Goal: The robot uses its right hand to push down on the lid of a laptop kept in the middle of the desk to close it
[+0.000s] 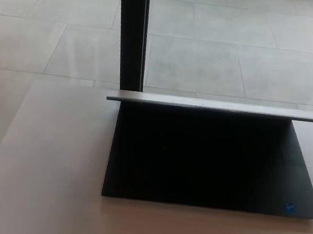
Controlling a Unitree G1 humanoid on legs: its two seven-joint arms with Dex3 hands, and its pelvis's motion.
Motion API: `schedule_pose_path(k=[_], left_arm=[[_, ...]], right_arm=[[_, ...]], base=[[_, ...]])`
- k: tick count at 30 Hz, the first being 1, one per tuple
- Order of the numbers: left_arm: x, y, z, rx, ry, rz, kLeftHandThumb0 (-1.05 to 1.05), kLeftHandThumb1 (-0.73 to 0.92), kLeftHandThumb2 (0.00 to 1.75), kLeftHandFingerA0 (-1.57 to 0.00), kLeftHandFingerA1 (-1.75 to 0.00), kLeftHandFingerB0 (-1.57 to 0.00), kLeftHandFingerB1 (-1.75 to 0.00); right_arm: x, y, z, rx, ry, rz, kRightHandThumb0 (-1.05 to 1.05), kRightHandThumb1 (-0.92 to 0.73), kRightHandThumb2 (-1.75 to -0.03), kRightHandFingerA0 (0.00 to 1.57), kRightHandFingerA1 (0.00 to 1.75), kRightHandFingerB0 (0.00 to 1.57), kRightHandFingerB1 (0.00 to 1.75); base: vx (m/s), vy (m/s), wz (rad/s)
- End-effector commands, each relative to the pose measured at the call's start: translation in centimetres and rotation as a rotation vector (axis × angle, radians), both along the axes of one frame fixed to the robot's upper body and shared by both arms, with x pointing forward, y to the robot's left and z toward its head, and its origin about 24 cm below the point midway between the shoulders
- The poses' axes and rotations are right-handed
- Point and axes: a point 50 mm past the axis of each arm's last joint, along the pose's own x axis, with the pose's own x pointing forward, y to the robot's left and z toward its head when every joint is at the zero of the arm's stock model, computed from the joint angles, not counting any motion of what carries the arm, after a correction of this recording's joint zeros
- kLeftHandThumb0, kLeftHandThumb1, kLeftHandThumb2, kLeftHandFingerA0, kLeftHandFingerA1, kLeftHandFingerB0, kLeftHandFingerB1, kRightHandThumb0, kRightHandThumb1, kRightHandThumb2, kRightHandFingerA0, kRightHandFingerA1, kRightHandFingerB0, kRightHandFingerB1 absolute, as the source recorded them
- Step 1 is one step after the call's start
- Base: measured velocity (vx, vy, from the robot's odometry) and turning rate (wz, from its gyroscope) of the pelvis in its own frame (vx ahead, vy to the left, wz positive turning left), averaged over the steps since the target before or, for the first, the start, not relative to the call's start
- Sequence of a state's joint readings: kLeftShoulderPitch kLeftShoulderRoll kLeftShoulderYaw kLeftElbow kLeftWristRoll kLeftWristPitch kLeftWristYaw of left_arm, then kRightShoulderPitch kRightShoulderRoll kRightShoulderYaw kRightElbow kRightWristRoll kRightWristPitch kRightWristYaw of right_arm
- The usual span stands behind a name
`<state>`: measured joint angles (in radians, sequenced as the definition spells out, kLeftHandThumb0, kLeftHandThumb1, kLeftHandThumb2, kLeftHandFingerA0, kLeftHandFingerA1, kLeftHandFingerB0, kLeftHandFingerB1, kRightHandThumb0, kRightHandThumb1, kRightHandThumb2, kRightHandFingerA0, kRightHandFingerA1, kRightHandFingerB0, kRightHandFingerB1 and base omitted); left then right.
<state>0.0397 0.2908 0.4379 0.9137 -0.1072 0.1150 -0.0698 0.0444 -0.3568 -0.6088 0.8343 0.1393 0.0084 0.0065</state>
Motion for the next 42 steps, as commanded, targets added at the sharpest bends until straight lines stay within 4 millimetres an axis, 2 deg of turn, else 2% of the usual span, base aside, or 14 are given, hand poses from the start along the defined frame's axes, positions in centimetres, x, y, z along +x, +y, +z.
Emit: schedule_pose_path(k=[1, 8, 10, 12, 13, 14, 20, 22, 23, 31, 35, 37, 39, 42], left_arm=[[0.2, 5.3, 4.2, -0.112, -0.391, 0.451, -1.02, 0.81, 1.22, -0.31, -0.89, -0.25, -0.72], [0.2, 5.3, 4.3, -0.116, -0.397, 0.452, -1.05, 0.92, 0.94, -0.26, -0.98, -0.18, -0.72], [-0.2, 5.4, 4.2, -0.112, -0.389, 0.465, -1.04, 0.92, 0.92, -0.27, -0.95, -0.19, -0.70], [-0.2, 5.4, 4.1, -0.114, -0.390, 0.467, -1.05, 0.92, 0.90, -0.27, -0.94, -0.19, -0.69], [-0.2, 5.4, 4.1, -0.114, -0.390, 0.464, -1.00, 0.81, 1.21, -0.27, -0.83, -0.24, -0.70], [-0.2, 5.4, 4.2, -0.110, -0.390, 0.460, -1.04, 0.92, 0.91, -0.27, -0.90, -0.21, -0.69], [0.0, 5.3, 4.1, -0.127, -0.400, 0.499, -1.03, 0.80, 1.21, -0.30, -0.89, -0.27, -0.74], [0.0, 5.3, 4.0, -0.125, -0.394, 0.488, -1.05, 0.92, 0.91, -0.28, -0.97, -0.23, -0.74], [-0.1, 5.3, 4.0, -0.118, -0.391, 0.479, -1.05, 0.92, 0.91, -0.28, -0.96, -0.23, -0.74], [0.0, 5.0, 3.9, -0.138, -0.408, 0.471, -1.01, 0.82, 1.22, -0.26, -0.85, -0.24, -0.73], [-0.4, 5.0, 3.8, -0.128, -0.392, 0.462, -1.05, 0.92, 0.92, -0.26, -0.94, -0.18, -0.72], [-0.6, 4.9, 3.6, -0.134, -0.389, 0.495, -1.02, 0.82, 1.25, -0.31, -0.89, -0.23, -0.71], [-0.6, 4.9, 3.6, -0.138, -0.391, 0.493, -1.05, 0.92, 0.90, -0.27, -0.96, -0.20, -0.72], [-0.6, 4.9, 3.5, -0.120, -0.375, 0.480, -1.00, 0.84, 1.26, -0.32, -0.86, -0.23, -0.69]], right_arm=[[-0.6, -7.4, 8.9, 0.097, -0.710, -0.658, -0.96, -0.88, -0.66, 0.69, 1.35, 0.31, 1.05], [3.3, -7.9, 14.9, 0.021, -0.886, -0.389, -0.96, -0.89, -0.67, 0.43, 1.14, 0.24, 0.85], [7.5, -5.2, 21.2, -0.132, -1.003, -0.115, -0.93, -0.63, -1.09, 0.55, 0.81, 0.36, 0.71], [8.3, -4.5, 22.6, -0.175, -1.015, -0.063, -0.99, -0.65, -1.11, 0.61, 0.77, 0.41, 0.69], [9.1, -3.8, 24.1, -0.228, -1.018, -0.024, -0.99, -0.85, -0.66, 0.68, 0.69, 0.48, 0.63], [10.0, -3.0, 25.5, -0.243, -1.051, 0.036, -0.97, -0.84, -0.66, 0.67, 0.65, 0.50, 0.57], [15.5, 4.5, 32.3, -0.525, -0.989, 0.518, -0.90, -0.78, -0.87, 0.31, 0.51, 0.23, 0.39], [16.1, 5.2, 32.5, -0.557, -0.957, 0.571, -0.85, -0.77, -1.14, 0.31, 0.57, 0.17, 0.45], [17.0, 6.7, 32.9, -0.594, -0.935, 0.651, -0.83, -0.92, -0.73, 0.33, 0.44, 0.27, 0.32], [20.3, 13.5, 33.6, -0.939, -0.755, 0.981, -0.94, -0.92, -0.72, 0.23, 0.47, 0.26, 0.31], [20.8, 15.5, 32.7, -1.081, -0.656, 1.095, -0.90, -0.92, -0.68, 0.19, 0.47, 0.28, 0.33], [21.3, 16.7, 31.6, -1.181, -0.599, 1.178, -0.84, -0.90, -0.68, 0.23, 0.48, 0.31, 0.31], [21.8, 17.4, 30.9, -1.217, -0.560, 1.228, -0.85, -0.90, -0.68, 0.22, 0.48, 0.30, 0.30], [22.6, 18.6, 29.4, -1.277, -0.416, 1.329, -0.88, -0.92, -0.68, 0.19, 0.47, 0.26, 0.31]], base=[[0.00, 0.000, 0.00], [0.00, 0.000, 0.00], [0.00, 0.000, 0.00], [0.00, 0.000, 0.00], [0.00, 0.000, 0.00], [0.00, 0.000, 0.00], [0.00, 0.000, 0.00], [0.00, 0.000, 0.00], [0.00, 0.000, 0.00], [0.00, 0.000, 0.00], [0.00, 0.000, 0.00], [0.00, 0.000, 0.00], [0.00, 0.000, 0.00], [0.00, 0.000, 0.00]])
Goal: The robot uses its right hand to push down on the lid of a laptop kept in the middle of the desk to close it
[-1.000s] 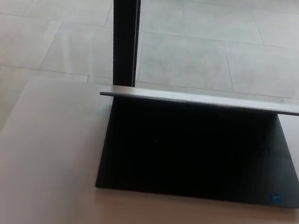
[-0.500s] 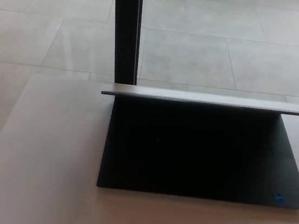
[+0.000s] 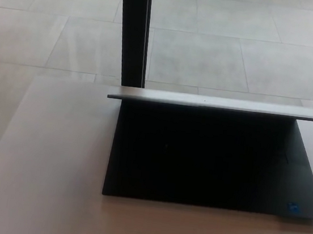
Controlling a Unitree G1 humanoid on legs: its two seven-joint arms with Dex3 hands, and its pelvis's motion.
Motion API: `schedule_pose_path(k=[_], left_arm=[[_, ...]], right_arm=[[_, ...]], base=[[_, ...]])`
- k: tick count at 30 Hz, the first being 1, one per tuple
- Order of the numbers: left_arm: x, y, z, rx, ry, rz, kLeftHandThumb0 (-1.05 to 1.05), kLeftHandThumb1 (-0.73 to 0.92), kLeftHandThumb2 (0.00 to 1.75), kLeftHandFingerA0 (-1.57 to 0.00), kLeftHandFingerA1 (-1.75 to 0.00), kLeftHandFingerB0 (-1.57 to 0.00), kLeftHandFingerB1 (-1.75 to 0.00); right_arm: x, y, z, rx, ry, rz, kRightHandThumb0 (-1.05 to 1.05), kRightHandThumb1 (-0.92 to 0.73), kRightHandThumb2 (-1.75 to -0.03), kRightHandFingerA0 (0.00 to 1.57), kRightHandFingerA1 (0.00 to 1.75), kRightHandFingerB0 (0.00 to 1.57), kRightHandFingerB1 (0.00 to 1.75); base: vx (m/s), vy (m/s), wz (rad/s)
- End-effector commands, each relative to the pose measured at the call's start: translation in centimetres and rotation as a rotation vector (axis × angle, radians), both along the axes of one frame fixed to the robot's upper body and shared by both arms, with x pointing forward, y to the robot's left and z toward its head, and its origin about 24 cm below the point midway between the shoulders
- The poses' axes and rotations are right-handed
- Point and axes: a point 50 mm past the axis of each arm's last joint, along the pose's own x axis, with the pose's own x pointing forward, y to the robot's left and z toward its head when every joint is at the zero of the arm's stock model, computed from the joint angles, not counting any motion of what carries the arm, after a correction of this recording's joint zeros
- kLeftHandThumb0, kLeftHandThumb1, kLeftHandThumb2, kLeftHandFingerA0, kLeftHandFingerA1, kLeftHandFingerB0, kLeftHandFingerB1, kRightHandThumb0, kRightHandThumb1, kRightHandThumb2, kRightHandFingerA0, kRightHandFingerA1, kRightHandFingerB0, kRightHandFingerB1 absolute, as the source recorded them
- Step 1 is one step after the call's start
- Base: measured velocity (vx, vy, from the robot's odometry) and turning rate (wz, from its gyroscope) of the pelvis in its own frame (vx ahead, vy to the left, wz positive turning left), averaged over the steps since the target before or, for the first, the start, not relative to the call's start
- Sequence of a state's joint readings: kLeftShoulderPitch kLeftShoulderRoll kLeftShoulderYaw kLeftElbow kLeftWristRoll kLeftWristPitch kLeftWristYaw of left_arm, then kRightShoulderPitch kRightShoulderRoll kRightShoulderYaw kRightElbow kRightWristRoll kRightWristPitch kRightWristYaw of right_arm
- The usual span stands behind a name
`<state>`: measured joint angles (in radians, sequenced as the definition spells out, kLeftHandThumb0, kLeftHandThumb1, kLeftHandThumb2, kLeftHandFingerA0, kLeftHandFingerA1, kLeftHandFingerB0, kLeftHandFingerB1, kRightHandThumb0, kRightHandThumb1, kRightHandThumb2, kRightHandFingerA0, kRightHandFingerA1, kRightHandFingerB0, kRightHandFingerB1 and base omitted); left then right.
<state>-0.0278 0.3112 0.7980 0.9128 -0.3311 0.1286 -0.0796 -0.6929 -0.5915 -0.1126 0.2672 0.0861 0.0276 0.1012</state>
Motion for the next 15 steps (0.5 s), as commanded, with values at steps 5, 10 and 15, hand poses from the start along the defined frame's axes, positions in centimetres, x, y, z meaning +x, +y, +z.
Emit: schedule_pose_path(k=[5, 10, 15], left_arm=[[-0.4, 0.8, 0.6, -0.020, -0.031, 0.049, -1.05, 0.92, 0.90, -0.29, -0.99, -0.21, -0.74], [-0.4, 0.7, 0.4, -0.034, -0.028, 0.051, -1.00, 0.83, 1.25, -0.30, -0.85, -0.24, -0.70], [-0.6, 0.7, 0.5, -0.031, -0.019, 0.037, -1.05, 0.92, 0.92, -0.28, -0.96, -0.21, -0.72]], right_arm=[[2.3, 7.1, -4.0, -0.908, 0.198, 0.183, -0.86, -0.90, -0.68, 0.27, 0.49, 0.32, 0.30], [3.2, 6.7, -8.0, -0.943, 0.335, 0.213, -0.84, -0.89, -0.67, 0.35, 0.47, 0.35, 0.32], [3.5, 5.5, -10.3, -0.962, 0.458, 0.182, -0.81, -0.89, -0.67, 0.35, 0.51, 0.36, 0.35]], base=[[0.00, 0.000, 0.00], [0.00, 0.000, 0.00], [0.00, 0.000, 0.00]])
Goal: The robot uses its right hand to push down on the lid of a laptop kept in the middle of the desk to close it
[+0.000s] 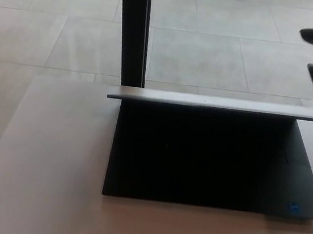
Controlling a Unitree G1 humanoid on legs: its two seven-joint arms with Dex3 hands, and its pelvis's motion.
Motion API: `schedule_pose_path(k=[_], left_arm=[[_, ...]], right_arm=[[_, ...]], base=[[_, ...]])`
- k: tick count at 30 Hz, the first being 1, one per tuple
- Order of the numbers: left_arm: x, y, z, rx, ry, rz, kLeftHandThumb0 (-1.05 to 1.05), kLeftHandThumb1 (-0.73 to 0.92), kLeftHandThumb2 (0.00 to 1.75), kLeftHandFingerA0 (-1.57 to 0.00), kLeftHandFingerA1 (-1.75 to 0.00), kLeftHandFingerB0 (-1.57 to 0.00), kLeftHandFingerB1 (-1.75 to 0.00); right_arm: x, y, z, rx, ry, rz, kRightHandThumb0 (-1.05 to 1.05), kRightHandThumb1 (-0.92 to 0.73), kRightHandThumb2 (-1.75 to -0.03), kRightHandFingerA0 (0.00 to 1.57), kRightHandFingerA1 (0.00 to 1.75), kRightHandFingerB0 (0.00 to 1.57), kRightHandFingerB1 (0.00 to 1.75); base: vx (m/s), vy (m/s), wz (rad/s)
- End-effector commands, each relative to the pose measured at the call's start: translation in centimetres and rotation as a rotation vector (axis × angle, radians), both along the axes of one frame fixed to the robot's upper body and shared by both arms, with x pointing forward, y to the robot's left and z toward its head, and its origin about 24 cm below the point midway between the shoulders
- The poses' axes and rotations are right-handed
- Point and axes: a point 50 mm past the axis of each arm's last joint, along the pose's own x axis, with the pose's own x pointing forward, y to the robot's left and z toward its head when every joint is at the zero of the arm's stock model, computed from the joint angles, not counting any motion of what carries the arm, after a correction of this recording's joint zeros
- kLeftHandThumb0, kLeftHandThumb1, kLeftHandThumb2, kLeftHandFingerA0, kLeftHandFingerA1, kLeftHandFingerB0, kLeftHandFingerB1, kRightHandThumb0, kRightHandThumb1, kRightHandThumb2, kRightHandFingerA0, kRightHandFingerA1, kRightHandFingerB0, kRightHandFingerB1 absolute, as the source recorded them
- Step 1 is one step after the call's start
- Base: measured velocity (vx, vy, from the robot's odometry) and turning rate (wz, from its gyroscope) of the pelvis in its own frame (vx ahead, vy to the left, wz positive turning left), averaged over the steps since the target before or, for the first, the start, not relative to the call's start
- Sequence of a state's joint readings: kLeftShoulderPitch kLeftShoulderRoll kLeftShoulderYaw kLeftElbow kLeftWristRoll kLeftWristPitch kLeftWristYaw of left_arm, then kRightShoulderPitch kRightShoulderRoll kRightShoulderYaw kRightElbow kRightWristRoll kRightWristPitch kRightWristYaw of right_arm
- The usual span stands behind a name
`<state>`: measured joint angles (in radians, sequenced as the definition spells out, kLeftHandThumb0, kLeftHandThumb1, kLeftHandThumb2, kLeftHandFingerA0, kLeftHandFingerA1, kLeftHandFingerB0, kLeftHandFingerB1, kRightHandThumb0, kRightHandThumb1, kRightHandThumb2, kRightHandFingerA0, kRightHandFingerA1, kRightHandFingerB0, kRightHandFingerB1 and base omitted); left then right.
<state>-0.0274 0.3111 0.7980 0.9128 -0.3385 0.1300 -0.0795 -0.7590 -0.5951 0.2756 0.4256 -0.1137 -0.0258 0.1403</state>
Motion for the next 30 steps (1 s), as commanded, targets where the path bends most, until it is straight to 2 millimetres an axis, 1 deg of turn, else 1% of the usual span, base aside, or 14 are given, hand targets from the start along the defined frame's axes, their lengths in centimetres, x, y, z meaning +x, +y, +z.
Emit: schedule_pose_path(k=[1, 3, 5, 6, 7, 15, 18, 19, 21, 23, 24, 25, 29, 30], left_arm=[[-0.6, 0.7, 0.5, -0.025, -0.013, 0.028, -1.05, 0.92, 0.91, -0.28, -0.95, -0.21, -0.73], [-0.6, 0.7, 0.5, -0.026, -0.019, 0.047, -1.01, 0.81, 1.24, -0.30, -0.87, -0.23, -0.71], [-0.5, 0.7, 0.5, -0.020, -0.014, 0.047, -1.05, 0.92, 0.89, -0.28, -1.00, -0.22, -0.75], [-0.5, 0.7, 0.5, -0.022, -0.016, 0.048, -1.01, 0.82, 1.24, -0.30, -0.88, -0.24, -0.72], [-0.5, 0.7, 0.5, -0.024, -0.016, 0.049, -1.05, 0.92, 0.90, -0.29, -0.98, -0.22, -0.74], [-0.4, 0.7, 0.6, -0.024, -0.021, 0.040, -1.05, 0.92, 0.89, -0.29, -0.98, -0.21, -0.72], [-0.4, 0.8, 0.6, -0.022, -0.022, 0.042, -1.05, 0.92, 0.90, -0.29, -0.96, -0.21, -0.72], [-0.4, 0.8, 0.6, -0.023, -0.021, 0.053, -1.01, 0.81, 1.24, -0.32, -0.87, -0.25, -0.71], [-0.4, 0.8, 0.7, -0.021, -0.018, 0.052, -1.05, 0.92, 0.91, -0.31, -1.00, -0.23, -0.75], [-0.3, 0.8, 0.7, -0.020, -0.019, 0.038, -1.01, 0.82, 1.23, -0.30, -0.87, -0.25, -0.72], [-0.3, 0.8, 0.7, -0.021, -0.020, 0.038, -1.05, 0.92, 0.91, -0.27, -0.97, -0.20, -0.72], [-0.2, 0.9, 0.8, -0.020, -0.023, 0.037, -1.02, 0.83, 1.24, -0.31, -0.88, -0.23, -0.70], [0.0, 1.0, 1.1, -0.018, -0.029, 0.046, -1.05, 0.92, 0.92, -0.29, -0.98, -0.21, -0.72], [0.0, 1.0, 1.1, -0.015, -0.030, 0.046, -1.02, 0.81, 1.23, -0.32, -0.90, -0.26, -0.73]], right_arm=[[0.4, -0.2, -5.0, -0.552, 0.192, 0.105, -0.80, -0.89, -0.67, 0.37, 0.52, 0.37, 0.35], [0.2, -0.9, -5.8, -0.556, 0.215, 0.092, -0.84, -0.74, -0.84, 0.36, 0.58, 0.33, 0.42], [0.1, -1.4, -6.4, -0.553, 0.223, 0.079, -0.78, -0.88, -0.67, 0.40, 0.57, 0.39, 0.37], [0.0, -1.7, -6.7, -0.553, 0.239, 0.073, -0.78, -0.89, -0.67, 0.39, 0.55, 0.38, 0.36], [0.0, -1.9, -7.0, -0.562, 0.258, 0.066, -0.77, -0.89, -0.67, 0.38, 0.50, 0.37, 0.35], [-0.7, -3.6, -9.4, -0.596, 0.336, 0.025, -0.72, -0.87, -0.66, 0.41, 0.52, 0.39, 0.37], [-1.4, -4.0, -10.9, -0.607, 0.389, 0.025, -0.70, -0.88, -0.66, 0.42, 0.51, 0.36, 0.36], [-1.8, -4.1, -11.4, -0.595, 0.396, 0.032, -0.72, -0.88, -0.66, 0.44, 0.53, 0.37, 0.36], [-2.0, -4.1, -11.8, -0.597, 0.404, 0.037, -0.72, -0.88, -0.66, 0.43, 0.52, 0.37, 0.36], [-3.6, -4.6, -14.5, -0.568, 0.464, 0.019, -0.72, -0.87, -0.66, 0.42, 0.54, 0.38, 0.36], [-3.9, -4.8, -15.3, -0.551, 0.506, 0.006, -0.77, -0.74, -0.79, 0.36, 0.54, 0.32, 0.40], [-4.3, -4.8, -16.1, -0.558, 0.521, 0.006, -0.70, -0.86, -0.66, 0.39, 0.51, 0.37, 0.36], [-4.9, -4.8, -17.4, -0.559, 0.565, -0.002, -0.67, -0.85, -0.65, 0.42, 0.49, 0.36, 0.36], [-5.2, -4.7, -18.0, -0.568, 0.581, -0.006, -0.70, -0.86, -0.66, 0.42, 0.48, 0.35, 0.35]], base=[[0.00, 0.000, 0.00], [0.00, 0.000, 0.00], [0.00, 0.000, 0.00], [0.00, 0.000, 0.00], [0.00, 0.000, 0.00], [0.00, 0.000, 0.00], [0.00, 0.000, 0.00], [0.00, 0.000, 0.00], [0.00, 0.000, 0.00], [0.00, 0.000, 0.00], [0.00, 0.000, 0.00], [0.00, 0.000, 0.00], [0.00, 0.000, 0.00], [0.00, 0.000, 0.00]])
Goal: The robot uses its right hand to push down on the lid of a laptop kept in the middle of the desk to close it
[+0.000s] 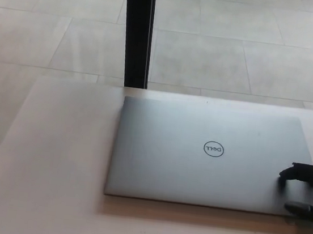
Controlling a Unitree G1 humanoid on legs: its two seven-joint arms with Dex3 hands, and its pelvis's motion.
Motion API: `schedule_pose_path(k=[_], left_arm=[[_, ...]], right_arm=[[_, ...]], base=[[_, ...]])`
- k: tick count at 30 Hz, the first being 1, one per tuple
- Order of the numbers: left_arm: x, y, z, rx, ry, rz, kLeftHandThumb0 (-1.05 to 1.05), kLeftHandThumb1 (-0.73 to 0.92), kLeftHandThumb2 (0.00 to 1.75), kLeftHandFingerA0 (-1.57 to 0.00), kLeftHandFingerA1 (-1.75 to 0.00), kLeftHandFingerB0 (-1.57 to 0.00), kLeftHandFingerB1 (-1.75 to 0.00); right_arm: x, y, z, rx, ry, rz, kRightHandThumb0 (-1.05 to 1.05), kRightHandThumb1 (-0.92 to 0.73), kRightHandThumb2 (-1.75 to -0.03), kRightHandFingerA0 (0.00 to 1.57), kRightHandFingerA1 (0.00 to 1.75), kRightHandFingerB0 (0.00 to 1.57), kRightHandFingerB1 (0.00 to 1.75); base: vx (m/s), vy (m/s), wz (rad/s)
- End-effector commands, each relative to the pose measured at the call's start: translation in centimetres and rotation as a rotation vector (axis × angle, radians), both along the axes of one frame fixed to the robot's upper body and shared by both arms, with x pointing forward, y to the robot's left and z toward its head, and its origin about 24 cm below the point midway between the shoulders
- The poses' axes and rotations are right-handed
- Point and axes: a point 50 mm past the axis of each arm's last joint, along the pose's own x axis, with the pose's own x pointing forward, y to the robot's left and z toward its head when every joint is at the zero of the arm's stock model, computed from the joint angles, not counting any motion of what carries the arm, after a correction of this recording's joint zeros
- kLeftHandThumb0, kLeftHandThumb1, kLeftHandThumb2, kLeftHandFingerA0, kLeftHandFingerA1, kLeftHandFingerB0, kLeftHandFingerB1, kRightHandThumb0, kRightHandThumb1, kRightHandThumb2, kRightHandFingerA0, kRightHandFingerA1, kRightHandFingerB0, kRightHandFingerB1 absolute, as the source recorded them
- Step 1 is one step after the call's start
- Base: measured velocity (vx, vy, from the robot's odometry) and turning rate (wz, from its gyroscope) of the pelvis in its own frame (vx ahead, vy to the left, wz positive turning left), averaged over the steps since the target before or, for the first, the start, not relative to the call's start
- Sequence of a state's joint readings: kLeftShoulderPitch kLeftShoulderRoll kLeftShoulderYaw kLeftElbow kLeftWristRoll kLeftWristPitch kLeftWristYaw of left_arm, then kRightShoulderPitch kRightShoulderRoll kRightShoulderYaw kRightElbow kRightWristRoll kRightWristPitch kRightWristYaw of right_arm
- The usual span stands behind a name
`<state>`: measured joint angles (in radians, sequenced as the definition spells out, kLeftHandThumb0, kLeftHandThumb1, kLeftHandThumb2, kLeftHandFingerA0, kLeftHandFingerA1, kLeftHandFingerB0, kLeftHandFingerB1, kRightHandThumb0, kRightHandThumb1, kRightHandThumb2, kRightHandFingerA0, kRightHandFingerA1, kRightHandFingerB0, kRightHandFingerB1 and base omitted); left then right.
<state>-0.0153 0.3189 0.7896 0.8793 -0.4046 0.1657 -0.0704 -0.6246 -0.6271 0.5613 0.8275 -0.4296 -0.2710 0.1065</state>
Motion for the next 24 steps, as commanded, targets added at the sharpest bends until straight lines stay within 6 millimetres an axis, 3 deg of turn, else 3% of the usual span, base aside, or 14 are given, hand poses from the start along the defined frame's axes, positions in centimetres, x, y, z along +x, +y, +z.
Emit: schedule_pose_path(k=[1, 3, 4, 5, 6, 7, 11, 13, 15, 16, 17, 22, 23, 24], left_arm=[[0.1, 0.8, 0.7, 0.008, -0.002, 0.028, -1.04, 0.81, 1.23, -0.33, -0.93, -0.29, -0.75], [0.3, 0.8, 0.7, 0.005, -0.006, 0.033, -1.04, 0.81, 1.23, -0.33, -0.93, -0.29, -0.75], [0.3, 0.8, 0.7, 0.000, -0.012, 0.045, -1.04, 0.92, 0.91, -0.26, -1.12, -0.24, -0.80], [0.3, 0.8, 0.7, 0.000, -0.020, 0.035, -1.04, 0.81, 1.20, -0.31, -0.92, -0.26, -0.74], [0.3, 0.8, 0.7, 0.000, -0.020, 0.035, -1.04, 0.81, 1.20, -0.31, -0.92, -0.26, -0.74], [0.3, 0.8, 0.9, -0.003, -0.016, 0.028, -1.05, 0.92, 0.90, -0.28, -1.02, -0.20, -0.74], [0.2, 0.9, 0.8, 0.002, -0.009, 0.038, -1.05, 0.92, 0.89, -0.28, -0.97, -0.21, -0.70], [0.2, 0.9, 0.8, 0.006, -0.008, 0.033, -1.02, 0.82, 1.24, -0.33, -0.90, -0.26, -0.73], [0.3, 0.9, 0.8, -0.005, -0.022, 0.047, -1.05, 0.92, 0.90, -0.29, -1.04, -0.22, -0.76], [0.2, 0.9, 0.8, -0.001, -0.016, 0.030, -1.02, 0.81, 1.22, -0.29, -0.89, -0.25, -0.74], [0.2, 0.9, 0.8, 0.002, -0.009, 0.023, -1.05, 0.92, 0.93, -0.28, -0.99, -0.22, -0.74], [0.3, 0.9, 0.9, 0.009, -0.009, 0.039, -1.05, 0.92, 0.90, -0.32, -1.04, -0.23, -0.78], [0.3, 0.9, 0.9, 0.009, -0.007, 0.038, -1.05, 0.92, 0.93, -0.32, -1.05, -0.23, -0.77], [0.3, 0.9, 0.9, 0.007, -0.003, 0.037, -0.92, 0.81, 1.36, -0.45, -0.95, -0.19, -0.70]], right_arm=[[-2.5, -0.8, -4.6, -0.083, 0.167, -0.052, -0.71, -0.86, -0.66, 0.43, 0.51, 0.36, 0.36], [-2.5, -0.9, -4.7, -0.083, 0.161, -0.055, -0.71, -0.86, -0.66, 0.43, 0.51, 0.36, 0.36], [-2.8, -1.0, -5.0, -0.076, 0.168, -0.060, -0.70, -0.86, -0.66, 0.42, 0.53, 0.35, 0.36], [-3.2, -1.1, -5.5, -0.081, 0.170, -0.056, -0.69, -0.86, -0.65, 0.44, 0.55, 0.37, 0.37], [-3.2, -1.1, -5.5, -0.081, 0.169, -0.056, -0.69, -0.86, -0.65, 0.44, 0.55, 0.37, 0.37], [-3.4, -1.3, -5.8, -0.087, 0.185, -0.068, -0.69, -0.86, -0.66, 0.43, 0.53, 0.37, 0.37], [-3.3, -1.4, -5.5, -0.084, 0.188, -0.074, -0.70, -0.86, -0.66, 0.41, 0.53, 0.35, 0.37], [-3.1, -1.5, -5.2, -0.072, 0.172, -0.077, -0.69, -0.86, -0.66, 0.42, 0.54, 0.34, 0.37], [-2.8, -1.5, -4.7, -0.065, 0.159, -0.079, -0.69, -0.86, -0.66, 0.41, 0.55, 0.34, 0.37], [-2.4, -1.7, -4.0, -0.048, 0.137, -0.080, -0.70, -0.87, -0.66, 0.43, 0.53, 0.36, 0.37], [-2.2, -1.8, -3.6, -0.036, 0.127, -0.083, -0.69, -0.86, -0.66, 0.42, 0.51, 0.35, 0.36], [-0.9, -2.3, -0.4, 0.055, 0.050, -0.092, -0.66, -0.86, -0.66, 0.47, 0.48, 0.36, 0.36], [-0.7, -2.3, 0.3, 0.060, 0.033, -0.088, -0.67, -0.86, -0.66, 0.46, 0.48, 0.36, 0.36], [-0.4, -2.5, 1.7, 0.086, -0.006, -0.081, -0.66, -0.85, -0.65, 0.49, 0.53, 0.38, 0.39]], base=[[0.00, 0.000, 0.00], [0.00, 0.000, 0.00], [0.00, 0.000, 0.00], [0.00, 0.000, 0.00], [0.00, 0.000, 0.00], [0.00, 0.000, 0.00], [0.00, 0.000, 0.00], [0.00, 0.000, 0.00], [0.00, 0.000, 0.00], [0.00, 0.000, 0.00], [0.00, 0.000, 0.00], [0.00, 0.000, 0.00], [0.00, 0.000, 0.00], [0.00, 0.000, 0.00]])
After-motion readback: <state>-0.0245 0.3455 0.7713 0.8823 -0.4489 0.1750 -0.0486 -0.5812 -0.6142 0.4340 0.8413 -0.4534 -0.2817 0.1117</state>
